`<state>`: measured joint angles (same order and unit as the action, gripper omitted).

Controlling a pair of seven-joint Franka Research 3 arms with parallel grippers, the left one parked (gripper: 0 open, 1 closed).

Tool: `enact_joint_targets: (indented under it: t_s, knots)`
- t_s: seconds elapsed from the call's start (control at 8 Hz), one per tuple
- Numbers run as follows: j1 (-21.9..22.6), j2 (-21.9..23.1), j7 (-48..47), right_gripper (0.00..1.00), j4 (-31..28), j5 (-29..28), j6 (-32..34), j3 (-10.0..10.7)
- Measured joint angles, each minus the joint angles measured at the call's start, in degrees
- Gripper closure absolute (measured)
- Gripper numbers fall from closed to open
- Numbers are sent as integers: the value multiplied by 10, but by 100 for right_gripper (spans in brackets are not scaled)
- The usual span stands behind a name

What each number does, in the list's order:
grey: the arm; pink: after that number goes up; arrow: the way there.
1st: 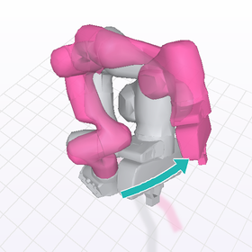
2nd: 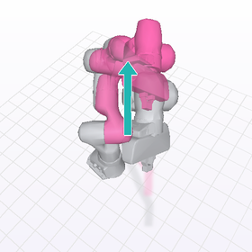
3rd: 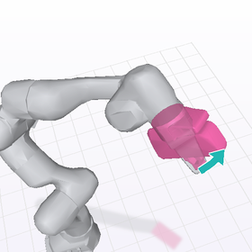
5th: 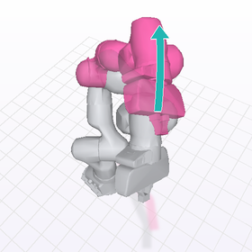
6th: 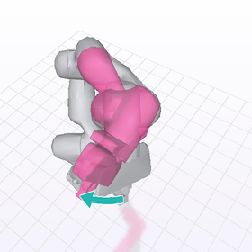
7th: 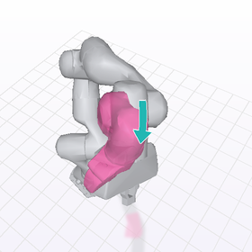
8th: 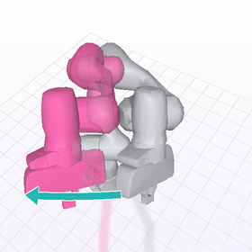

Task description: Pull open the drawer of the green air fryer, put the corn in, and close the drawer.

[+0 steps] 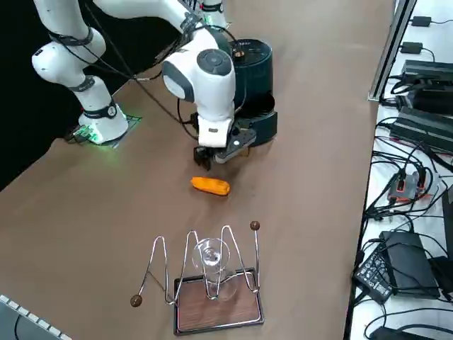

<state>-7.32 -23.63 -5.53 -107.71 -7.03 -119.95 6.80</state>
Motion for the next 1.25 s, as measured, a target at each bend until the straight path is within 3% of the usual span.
enact_joint_targets:
  t_s: [0.75, 1.0, 1.12, 1.25]
  knots:
    - [0, -51, 55, 0, -29, 58, -94, -5]
    - [0, -63, 73, 6, -29, 59, -106, -5]
    - [0, -65, 78, 12, -28, 59, -108, -5]
    - [0, -65, 79, 33, -27, 59, -109, -5]
